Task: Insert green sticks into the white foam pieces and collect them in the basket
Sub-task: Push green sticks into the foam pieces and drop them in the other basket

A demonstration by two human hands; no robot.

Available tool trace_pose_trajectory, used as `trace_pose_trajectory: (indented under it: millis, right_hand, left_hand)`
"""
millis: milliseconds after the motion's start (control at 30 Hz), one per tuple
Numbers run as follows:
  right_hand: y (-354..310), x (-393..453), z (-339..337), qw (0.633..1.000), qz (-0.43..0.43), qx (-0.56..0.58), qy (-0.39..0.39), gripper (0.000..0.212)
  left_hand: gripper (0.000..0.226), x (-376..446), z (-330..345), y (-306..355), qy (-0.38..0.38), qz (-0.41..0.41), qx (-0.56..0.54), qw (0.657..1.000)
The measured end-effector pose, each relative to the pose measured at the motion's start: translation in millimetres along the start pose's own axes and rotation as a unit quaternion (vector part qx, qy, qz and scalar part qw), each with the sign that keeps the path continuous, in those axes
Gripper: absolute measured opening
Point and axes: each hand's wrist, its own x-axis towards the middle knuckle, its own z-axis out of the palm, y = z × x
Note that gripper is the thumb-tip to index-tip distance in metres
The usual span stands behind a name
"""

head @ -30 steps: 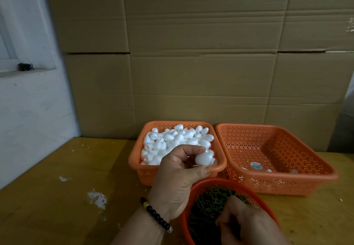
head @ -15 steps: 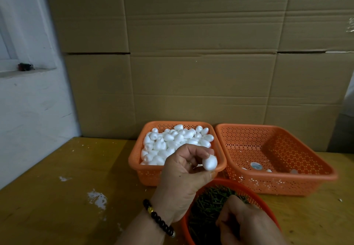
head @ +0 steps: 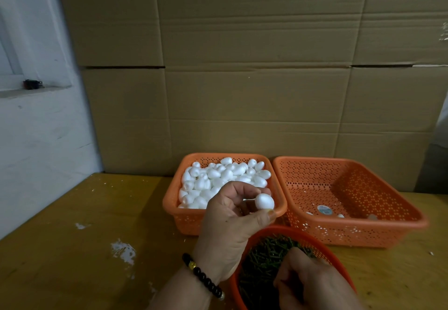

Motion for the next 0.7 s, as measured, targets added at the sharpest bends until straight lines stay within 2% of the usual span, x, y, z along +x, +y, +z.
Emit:
trace_pose_trajectory:
  millis: [267,700]
  right_hand:
    - [-2.5,0.5,-0.1,1.000,0.023,-0.014,-0.012,0.015]
    - [-7.2,1.0,-3.3,0.999,0.027,-0.022,-0.028,0.017]
  left_hand:
    - [0.031,-1.8,1.7,0.1,0.003,0.026,0.067,0.997]
    - [0.032,-3.5,4.2,-0.1,0.017,0.030,0.080,0.996]
